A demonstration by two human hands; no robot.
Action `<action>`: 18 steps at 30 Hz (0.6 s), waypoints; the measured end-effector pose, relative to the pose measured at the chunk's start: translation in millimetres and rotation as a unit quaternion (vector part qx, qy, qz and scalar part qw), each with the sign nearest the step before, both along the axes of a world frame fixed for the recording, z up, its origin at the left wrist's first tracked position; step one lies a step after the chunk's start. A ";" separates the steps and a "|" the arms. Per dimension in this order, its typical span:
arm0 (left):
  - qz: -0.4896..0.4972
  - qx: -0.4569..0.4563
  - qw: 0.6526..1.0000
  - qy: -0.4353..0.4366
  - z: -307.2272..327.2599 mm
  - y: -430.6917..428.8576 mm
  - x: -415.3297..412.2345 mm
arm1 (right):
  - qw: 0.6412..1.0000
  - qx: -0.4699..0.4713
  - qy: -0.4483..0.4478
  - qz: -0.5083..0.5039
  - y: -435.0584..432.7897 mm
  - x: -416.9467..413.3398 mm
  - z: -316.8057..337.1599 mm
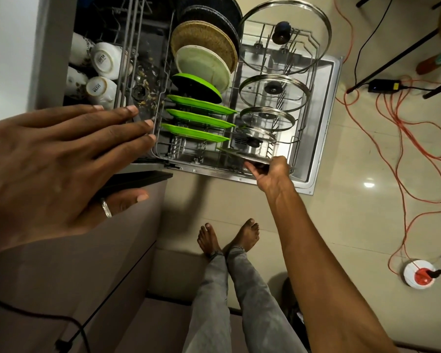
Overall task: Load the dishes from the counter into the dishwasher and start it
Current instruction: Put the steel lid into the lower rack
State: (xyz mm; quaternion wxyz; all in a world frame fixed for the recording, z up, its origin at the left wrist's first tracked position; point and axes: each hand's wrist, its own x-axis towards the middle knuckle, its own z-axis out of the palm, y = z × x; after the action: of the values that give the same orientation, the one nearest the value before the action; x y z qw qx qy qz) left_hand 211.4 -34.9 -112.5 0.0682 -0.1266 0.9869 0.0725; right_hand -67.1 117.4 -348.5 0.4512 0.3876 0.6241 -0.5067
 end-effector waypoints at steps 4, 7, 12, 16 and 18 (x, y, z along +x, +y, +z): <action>0.005 0.002 1.000 0.011 -0.2 1.4 -0.6 | 0.999 -0.034 -0.022 -0.034 12.9 14.5 11.4; 0.007 0.007 1.000 0.016 0.5 1.6 -0.4 | 0.998 -0.037 -0.024 -0.045 18.3 23.7 8.9; 0.009 0.009 1.000 0.018 -1.4 1.4 0.8 | 0.998 -0.024 -0.008 -0.049 20.5 33.6 -9.9; 0.011 0.016 1.000 0.016 -3.9 0.7 3.1 | 0.999 -0.014 0.002 -0.039 19.6 37.3 -27.7; 0.013 0.018 1.000 0.017 -4.8 1.8 2.8 | 0.999 -0.017 0.007 -0.034 15.3 36.9 -32.5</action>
State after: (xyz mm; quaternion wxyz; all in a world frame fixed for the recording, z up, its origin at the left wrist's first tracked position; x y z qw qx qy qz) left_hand 214.2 -33.1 -117.3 0.0529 -0.1365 0.9848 0.0937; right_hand -30.3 132.7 -380.9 0.4362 0.3972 0.6050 -0.5347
